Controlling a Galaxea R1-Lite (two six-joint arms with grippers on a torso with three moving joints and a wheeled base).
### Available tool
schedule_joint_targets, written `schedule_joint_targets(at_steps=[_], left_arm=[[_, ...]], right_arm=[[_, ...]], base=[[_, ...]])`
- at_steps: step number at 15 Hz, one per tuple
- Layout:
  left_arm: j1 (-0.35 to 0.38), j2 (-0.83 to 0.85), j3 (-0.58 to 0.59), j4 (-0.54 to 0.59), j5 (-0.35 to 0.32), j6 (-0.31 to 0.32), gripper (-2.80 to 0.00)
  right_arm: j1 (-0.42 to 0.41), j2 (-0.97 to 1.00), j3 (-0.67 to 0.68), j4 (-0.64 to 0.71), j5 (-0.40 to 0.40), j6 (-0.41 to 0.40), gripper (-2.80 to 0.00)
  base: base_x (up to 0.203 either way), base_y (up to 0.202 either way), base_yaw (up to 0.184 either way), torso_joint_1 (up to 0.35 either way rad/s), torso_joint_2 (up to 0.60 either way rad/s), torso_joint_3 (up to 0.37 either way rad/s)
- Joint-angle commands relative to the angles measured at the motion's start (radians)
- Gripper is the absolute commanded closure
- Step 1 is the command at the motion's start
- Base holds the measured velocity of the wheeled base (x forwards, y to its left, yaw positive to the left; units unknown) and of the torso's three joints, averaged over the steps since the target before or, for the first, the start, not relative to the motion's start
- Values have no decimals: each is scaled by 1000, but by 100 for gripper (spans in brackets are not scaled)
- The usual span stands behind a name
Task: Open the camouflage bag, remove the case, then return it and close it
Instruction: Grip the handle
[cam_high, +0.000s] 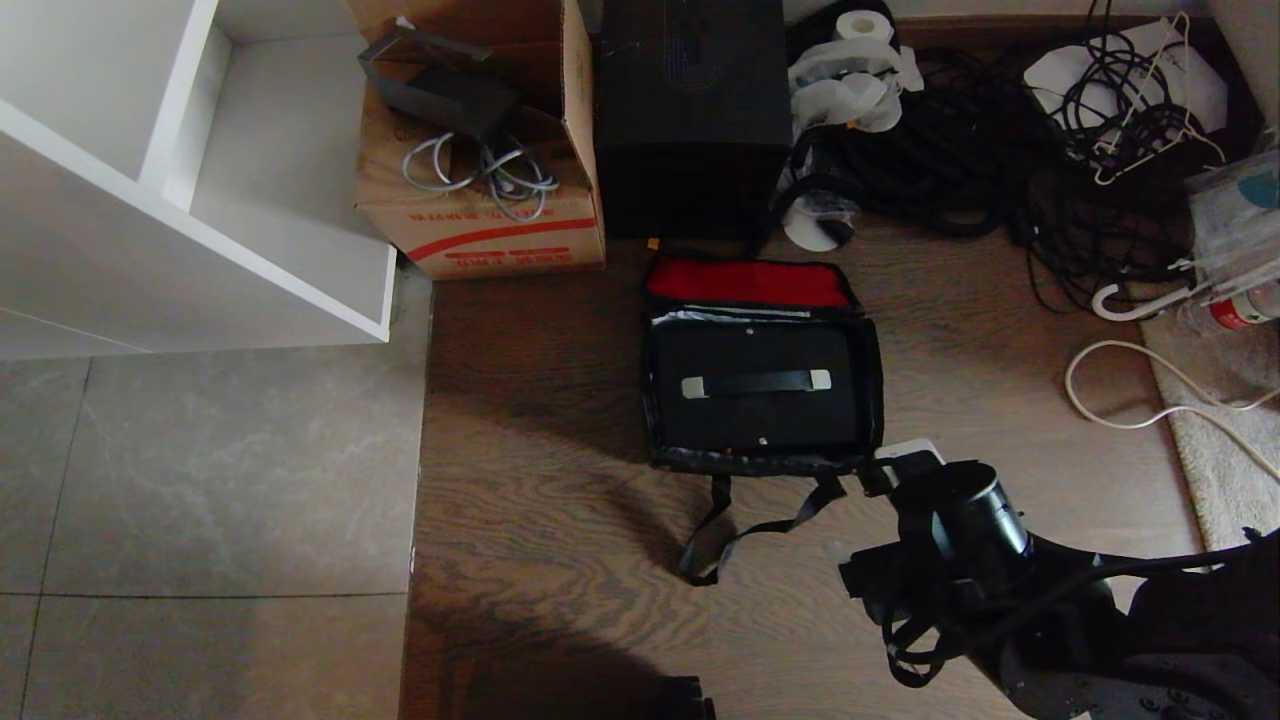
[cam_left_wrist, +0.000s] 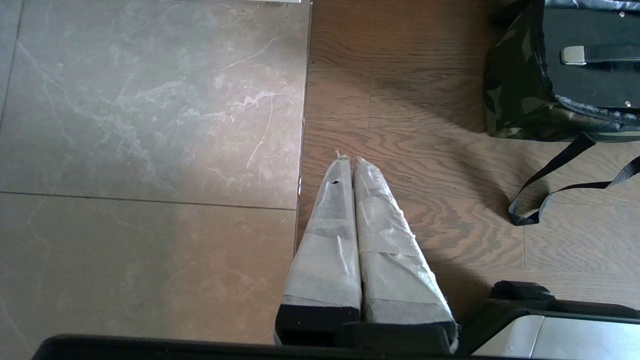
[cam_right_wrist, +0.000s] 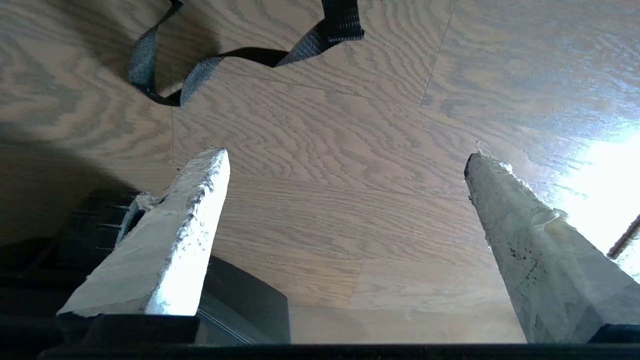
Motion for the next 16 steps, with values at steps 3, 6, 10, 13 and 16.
schedule_joint_targets(at_steps=[3,6,10,13,16], left_arm=[[0,-1,9,0,0,-1,0],[0,0,9,0,0,-2,0],[0,0,9,0,0,-2,0],[0,0,9,0,0,-2,0],[0,0,9,0,0,-2,0]], right_arm=[[1,-8,18,-4,-5,9,-280],[1,1,10,-4,-5,9,-280],[1,2,4,-4,-3,7,-280],[1,7,6,-4,-3,7,-280],[1,8,9,-4,-3,7,-280]], base=[[0,0,0,0,0,0],[0,0,0,0,0,0],[0,0,0,0,0,0],[0,0,0,0,0,0],[0,0,0,0,0,0]])
